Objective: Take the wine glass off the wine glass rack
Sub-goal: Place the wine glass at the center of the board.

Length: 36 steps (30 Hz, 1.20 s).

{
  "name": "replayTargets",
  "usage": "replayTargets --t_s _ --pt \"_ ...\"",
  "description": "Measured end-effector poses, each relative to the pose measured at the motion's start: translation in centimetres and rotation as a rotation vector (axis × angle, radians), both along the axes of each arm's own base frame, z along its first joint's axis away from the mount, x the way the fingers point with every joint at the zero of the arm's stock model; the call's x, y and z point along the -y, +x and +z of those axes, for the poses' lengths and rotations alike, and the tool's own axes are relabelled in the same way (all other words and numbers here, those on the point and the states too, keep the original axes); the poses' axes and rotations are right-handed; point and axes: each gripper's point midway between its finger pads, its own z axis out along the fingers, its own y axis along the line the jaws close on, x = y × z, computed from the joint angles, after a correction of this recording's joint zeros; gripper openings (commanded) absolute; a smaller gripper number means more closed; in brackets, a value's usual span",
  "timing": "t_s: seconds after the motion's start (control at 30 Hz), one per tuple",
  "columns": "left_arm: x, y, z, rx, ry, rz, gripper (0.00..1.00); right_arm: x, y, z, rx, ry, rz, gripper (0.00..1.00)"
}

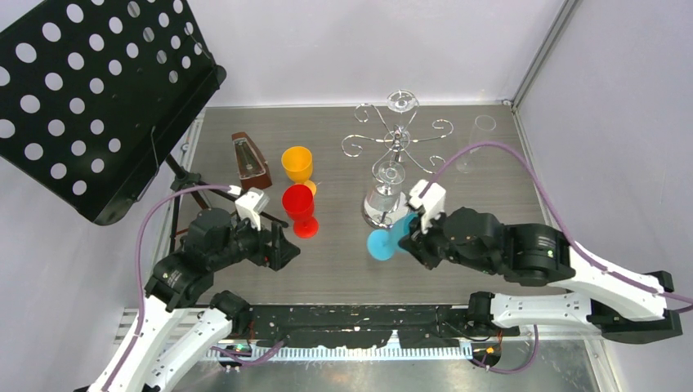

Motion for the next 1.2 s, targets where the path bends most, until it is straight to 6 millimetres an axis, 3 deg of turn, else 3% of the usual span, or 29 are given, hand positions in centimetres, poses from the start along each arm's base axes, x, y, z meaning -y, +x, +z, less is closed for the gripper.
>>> replayTargets --t_s 0.3,0.73,0.93,1.2 --pt "-0.8 1.5 0.6 -0.015 -0.048 0.102 0.79 8.5 5.3 0.0 0.010 -0.007 -0.477 0.05" --pt "-1.0 1.1 0.7 0.024 -0.069 0.104 0.79 15.6 13.8 -0.8 -0.003 -0.026 -0.920 0.05" --pt "-1.2 1.1 0.5 0.034 -0.071 0.110 0.79 19.2 18.1 -2.9 -0.083 -0.042 -1.070 0.05" --pt "-1.7 0.9 0.5 0.070 -0.079 0.129 0.79 23.1 21.9 -6.5 -0.224 -0.125 -1.165 0.05"
